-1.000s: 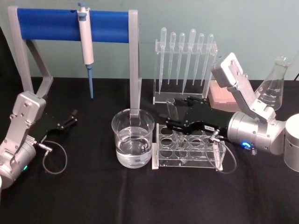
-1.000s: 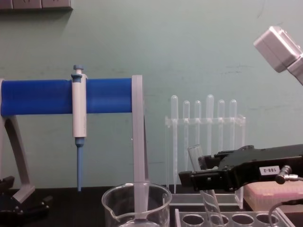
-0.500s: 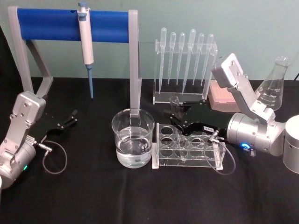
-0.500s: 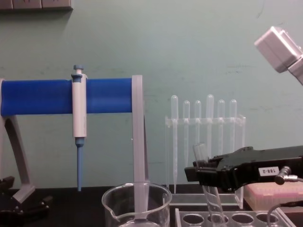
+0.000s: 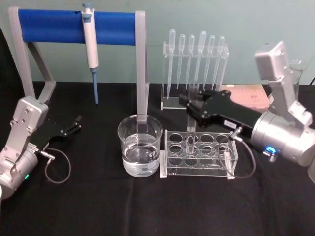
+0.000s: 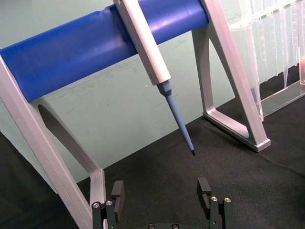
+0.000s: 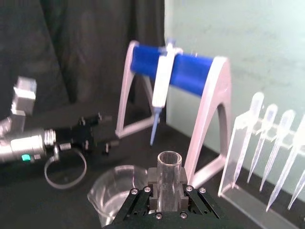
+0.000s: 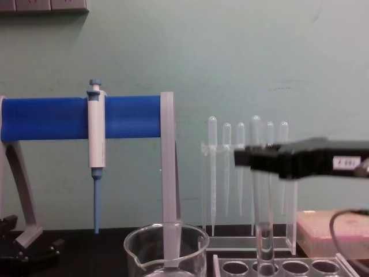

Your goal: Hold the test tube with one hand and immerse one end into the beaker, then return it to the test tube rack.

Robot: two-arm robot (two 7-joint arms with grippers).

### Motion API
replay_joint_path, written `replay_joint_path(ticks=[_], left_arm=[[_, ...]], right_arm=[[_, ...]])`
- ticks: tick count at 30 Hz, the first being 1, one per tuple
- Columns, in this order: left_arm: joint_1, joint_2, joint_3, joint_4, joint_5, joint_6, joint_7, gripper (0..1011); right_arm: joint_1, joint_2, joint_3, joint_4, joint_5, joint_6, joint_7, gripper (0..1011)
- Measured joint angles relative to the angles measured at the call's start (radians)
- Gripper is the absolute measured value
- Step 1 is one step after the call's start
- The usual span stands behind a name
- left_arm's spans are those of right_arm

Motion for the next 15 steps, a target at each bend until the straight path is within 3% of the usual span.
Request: replay_joint_path(ticks=[7, 15], left_arm=[[0.0, 0.0, 0.0, 0.0, 0.0, 0.0, 0.0, 1000], [0.0, 0.0, 0.0, 0.0, 0.0, 0.0, 0.0, 1000]], right_arm=[[-0.041, 0.013, 0.028, -0.066, 0.027, -0.028, -0.031, 226], [-0.045, 0.016, 0.029, -0.074, 0.029, -0.034, -0.036, 226]])
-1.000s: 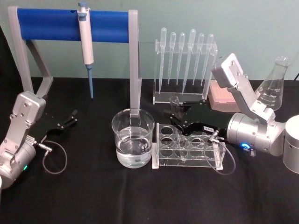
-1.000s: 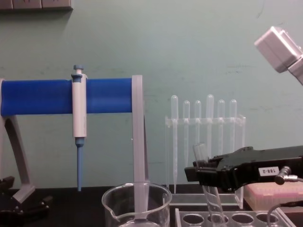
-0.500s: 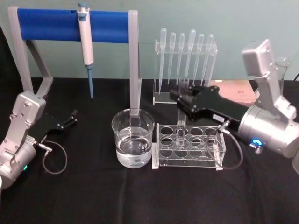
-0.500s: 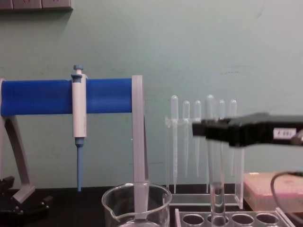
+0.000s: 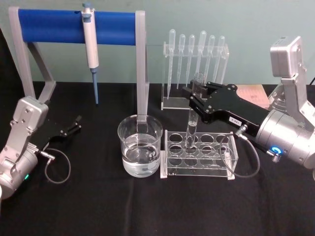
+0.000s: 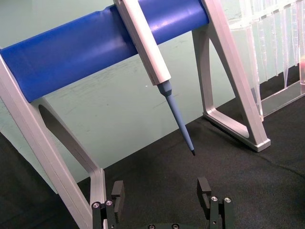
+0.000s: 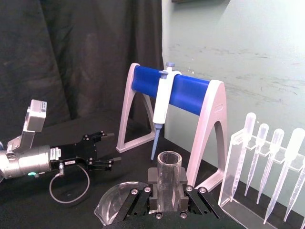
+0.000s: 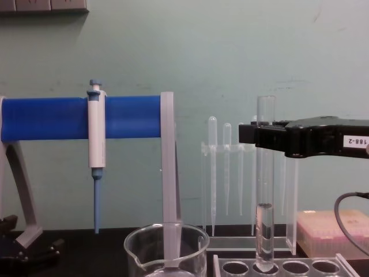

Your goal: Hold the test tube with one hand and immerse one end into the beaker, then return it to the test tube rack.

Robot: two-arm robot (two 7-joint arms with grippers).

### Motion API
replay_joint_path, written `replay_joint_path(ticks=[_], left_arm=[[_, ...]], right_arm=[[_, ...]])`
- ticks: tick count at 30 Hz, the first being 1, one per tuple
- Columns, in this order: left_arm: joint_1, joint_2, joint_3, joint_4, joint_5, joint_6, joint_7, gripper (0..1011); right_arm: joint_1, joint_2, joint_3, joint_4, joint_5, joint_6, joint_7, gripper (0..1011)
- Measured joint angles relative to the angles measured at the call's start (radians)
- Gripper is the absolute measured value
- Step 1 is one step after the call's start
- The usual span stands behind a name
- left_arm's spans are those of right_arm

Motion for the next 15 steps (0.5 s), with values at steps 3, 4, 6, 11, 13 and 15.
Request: replay_joint_path(ticks=[3, 4, 6, 11, 13, 15], left_arm=[[0.0, 0.0, 0.0, 0.0, 0.0, 0.0, 0.0, 1000], [0.0, 0.0, 0.0, 0.0, 0.0, 0.0, 0.0, 1000], [0.0, 0.0, 0.0, 0.0, 0.0, 0.0, 0.0, 1000], [0.0, 0.0, 0.0, 0.0, 0.0, 0.0, 0.0, 1000], [0.0, 0.0, 0.0, 0.0, 0.0, 0.0, 0.0, 1000], [0.0, 0.0, 0.0, 0.0, 0.0, 0.0, 0.0, 1000]], right_arm=[[0.0, 0.0, 0.0, 0.0, 0.0, 0.0, 0.0, 226], [0.0, 0.0, 0.0, 0.0, 0.0, 0.0, 0.0, 225], [0.0, 0.0, 0.0, 0.0, 0.0, 0.0, 0.0, 225], [0.001, -0.001, 0.0, 0.0, 0.0, 0.0, 0.0, 226], [0.001, -0.001, 0.0, 0.0, 0.0, 0.001, 0.0, 226], [0.001, -0.001, 0.0, 0.0, 0.0, 0.001, 0.0, 225]])
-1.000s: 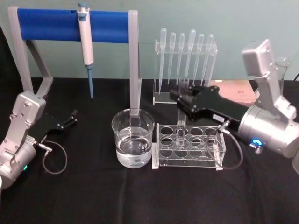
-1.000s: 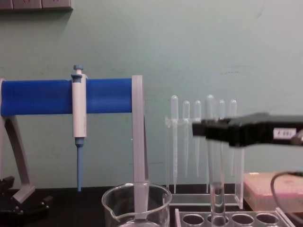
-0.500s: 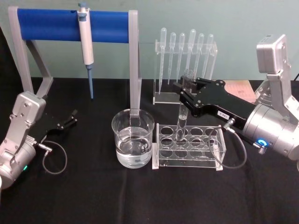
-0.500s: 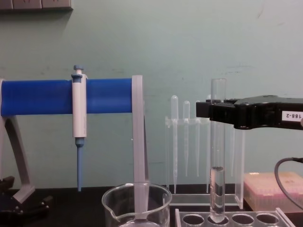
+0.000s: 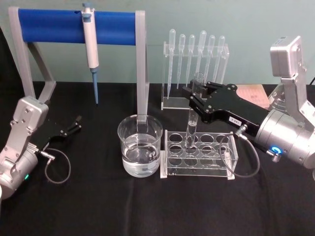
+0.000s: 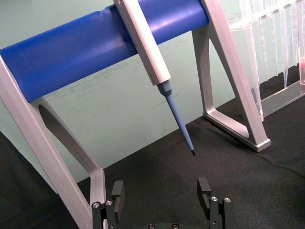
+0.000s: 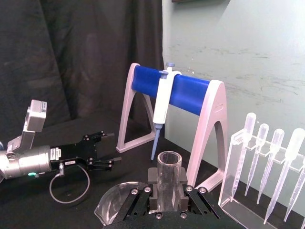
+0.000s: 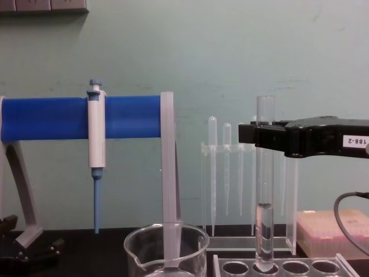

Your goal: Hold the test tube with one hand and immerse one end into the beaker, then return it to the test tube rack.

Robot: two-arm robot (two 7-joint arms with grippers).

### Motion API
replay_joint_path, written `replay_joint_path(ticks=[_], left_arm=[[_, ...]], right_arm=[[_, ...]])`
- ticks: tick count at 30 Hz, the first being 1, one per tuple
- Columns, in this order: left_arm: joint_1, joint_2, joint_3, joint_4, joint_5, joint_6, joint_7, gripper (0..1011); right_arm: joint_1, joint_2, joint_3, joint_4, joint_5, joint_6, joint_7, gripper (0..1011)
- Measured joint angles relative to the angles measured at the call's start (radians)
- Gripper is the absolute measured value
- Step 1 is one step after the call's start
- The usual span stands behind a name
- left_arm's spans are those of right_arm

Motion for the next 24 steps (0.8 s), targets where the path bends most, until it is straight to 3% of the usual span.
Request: replay_joint_path(ticks=[24], left_arm=[[0.0, 0.0, 0.0, 0.0, 0.0, 0.0, 0.0, 1000]], right_arm=[[0.0, 0.0, 0.0, 0.001, 0.0, 0.001, 0.0, 226]])
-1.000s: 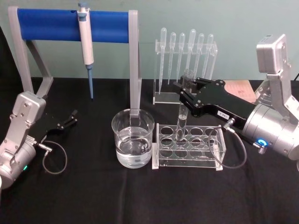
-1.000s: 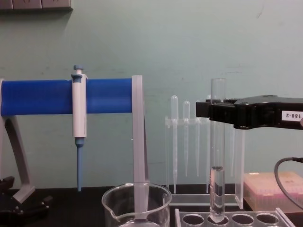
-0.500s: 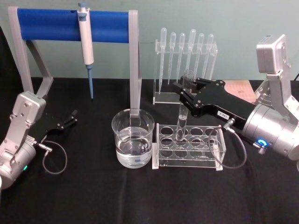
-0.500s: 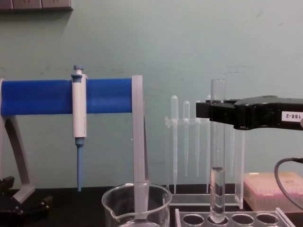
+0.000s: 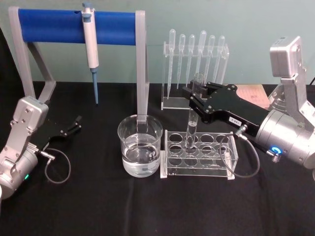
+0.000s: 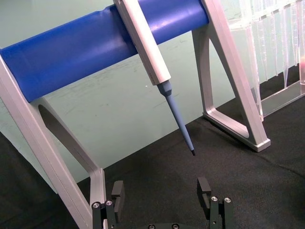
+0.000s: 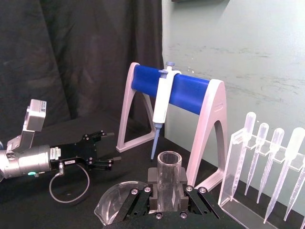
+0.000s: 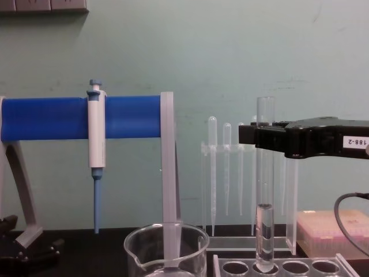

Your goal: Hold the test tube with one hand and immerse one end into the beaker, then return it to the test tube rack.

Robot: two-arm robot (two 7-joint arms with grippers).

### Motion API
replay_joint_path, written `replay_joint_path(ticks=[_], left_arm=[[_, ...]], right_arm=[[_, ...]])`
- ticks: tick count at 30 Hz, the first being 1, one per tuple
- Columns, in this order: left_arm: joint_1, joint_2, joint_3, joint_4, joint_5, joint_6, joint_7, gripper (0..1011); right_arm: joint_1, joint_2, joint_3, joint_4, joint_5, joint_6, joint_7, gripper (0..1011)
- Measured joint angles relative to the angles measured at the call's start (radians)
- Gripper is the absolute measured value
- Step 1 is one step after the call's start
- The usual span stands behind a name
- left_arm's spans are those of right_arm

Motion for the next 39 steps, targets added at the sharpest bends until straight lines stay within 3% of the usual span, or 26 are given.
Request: replay_joint_path(ticks=[39], left_arm=[[0.0, 0.0, 0.0, 0.0, 0.0, 0.0, 0.0, 1000]], right_arm=[[0.0, 0.0, 0.0, 0.0, 0.0, 0.0, 0.0, 225]])
